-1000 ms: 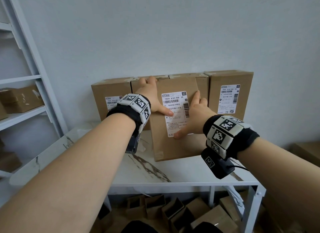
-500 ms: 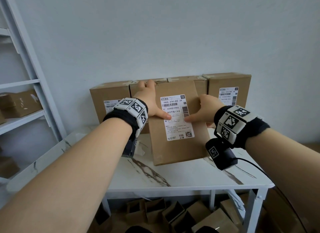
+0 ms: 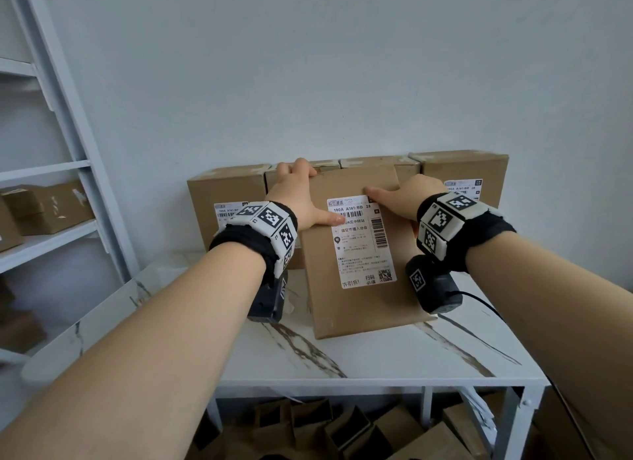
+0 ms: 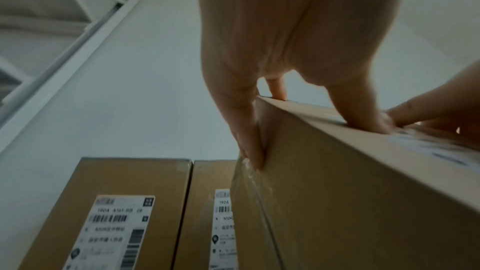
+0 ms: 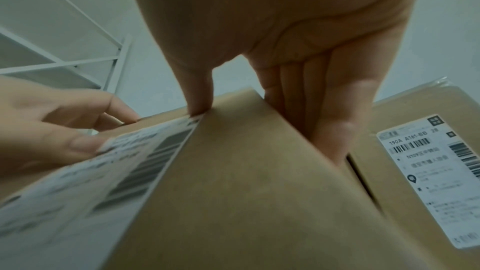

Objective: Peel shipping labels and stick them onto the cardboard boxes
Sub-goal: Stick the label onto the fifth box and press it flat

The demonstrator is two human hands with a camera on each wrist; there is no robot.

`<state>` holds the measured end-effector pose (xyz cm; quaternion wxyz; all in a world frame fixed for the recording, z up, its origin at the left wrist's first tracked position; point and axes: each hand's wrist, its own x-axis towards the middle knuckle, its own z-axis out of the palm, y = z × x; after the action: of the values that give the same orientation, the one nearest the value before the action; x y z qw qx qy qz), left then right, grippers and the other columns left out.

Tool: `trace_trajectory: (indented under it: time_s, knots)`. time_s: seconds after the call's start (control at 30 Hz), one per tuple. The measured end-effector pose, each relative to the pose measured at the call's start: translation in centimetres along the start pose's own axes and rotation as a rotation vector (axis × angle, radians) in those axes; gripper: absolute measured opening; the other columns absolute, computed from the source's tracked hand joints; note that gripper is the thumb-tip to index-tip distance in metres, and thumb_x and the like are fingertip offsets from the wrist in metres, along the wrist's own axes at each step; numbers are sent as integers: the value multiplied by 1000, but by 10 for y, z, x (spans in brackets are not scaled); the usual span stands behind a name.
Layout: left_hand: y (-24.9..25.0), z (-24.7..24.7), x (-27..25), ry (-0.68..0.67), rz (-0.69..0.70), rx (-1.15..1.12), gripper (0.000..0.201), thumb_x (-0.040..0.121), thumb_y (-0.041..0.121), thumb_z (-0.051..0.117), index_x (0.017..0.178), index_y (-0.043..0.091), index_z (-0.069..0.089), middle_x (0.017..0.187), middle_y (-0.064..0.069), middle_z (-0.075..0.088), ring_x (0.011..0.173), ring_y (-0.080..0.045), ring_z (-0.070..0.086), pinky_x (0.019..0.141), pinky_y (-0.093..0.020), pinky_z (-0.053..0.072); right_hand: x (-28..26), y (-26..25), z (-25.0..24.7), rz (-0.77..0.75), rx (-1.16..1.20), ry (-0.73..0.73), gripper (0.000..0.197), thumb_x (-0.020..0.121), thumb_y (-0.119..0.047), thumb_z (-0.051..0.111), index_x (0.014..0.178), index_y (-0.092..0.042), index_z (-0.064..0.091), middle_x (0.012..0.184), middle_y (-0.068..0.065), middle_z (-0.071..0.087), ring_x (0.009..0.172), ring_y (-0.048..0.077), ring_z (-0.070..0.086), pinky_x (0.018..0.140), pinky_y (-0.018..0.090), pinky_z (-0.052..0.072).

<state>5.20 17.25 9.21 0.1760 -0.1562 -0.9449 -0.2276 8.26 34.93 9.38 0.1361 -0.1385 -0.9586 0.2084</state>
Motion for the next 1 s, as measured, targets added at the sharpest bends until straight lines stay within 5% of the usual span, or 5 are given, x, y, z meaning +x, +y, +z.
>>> trace_trajectory:
  time_s: [0.27, 0.43, 0.57, 0.77, 1.0]
  knots:
    - [7, 5, 5, 102, -71, -57, 65, 72, 48, 74, 118, 16, 43, 125, -5, 37, 85, -16, 43, 72, -29, 38, -5, -4, 4, -1, 15, -57, 70, 65, -84, 48, 93, -22, 64, 83, 1, 57, 67, 18, 51, 51, 23, 37]
    - [4, 5, 7, 118, -46, -72, 55, 79, 43, 70, 118, 16, 44, 128, -7, 38, 85, -18, 45, 76, -28, 39, -3, 1, 3, 8, 1, -26, 65, 80, -72, 44, 67, -9, 49, 65, 2, 50, 56, 14, 47, 48, 24, 37]
    - [-2, 2, 4, 106, -5, -110, 51, 81, 37, 70, 122, 17, 46, 135, -7, 36, 108, -21, 51, 87, -25, 37, -1, 7, 3, -18, 32, -19, 58, 85, -63, 48, 62, -9, 45, 61, 4, 51, 53, 17, 48, 47, 26, 39]
    - [0, -1, -3, 23, -16, -29, 84, 62, 42, 83, 129, 18, 38, 136, -7, 30, 118, -22, 48, 98, -31, 39, -7, 16, 4, -36, 108, -102, 62, 68, -54, 75, 101, -3, 61, 97, 9, 69, 88, 25, 67, 81, 40, 57]
    - [10, 4, -15, -86, -29, 123, 123, 51, 51, 86, 144, 18, 14, 143, -8, 15, 114, -26, 53, 94, -35, 45, -31, 9, 8, -12, 18, -156, 104, 55, -33, 89, 133, 0, 29, 113, 9, 56, 110, 25, 56, 81, 32, 48]
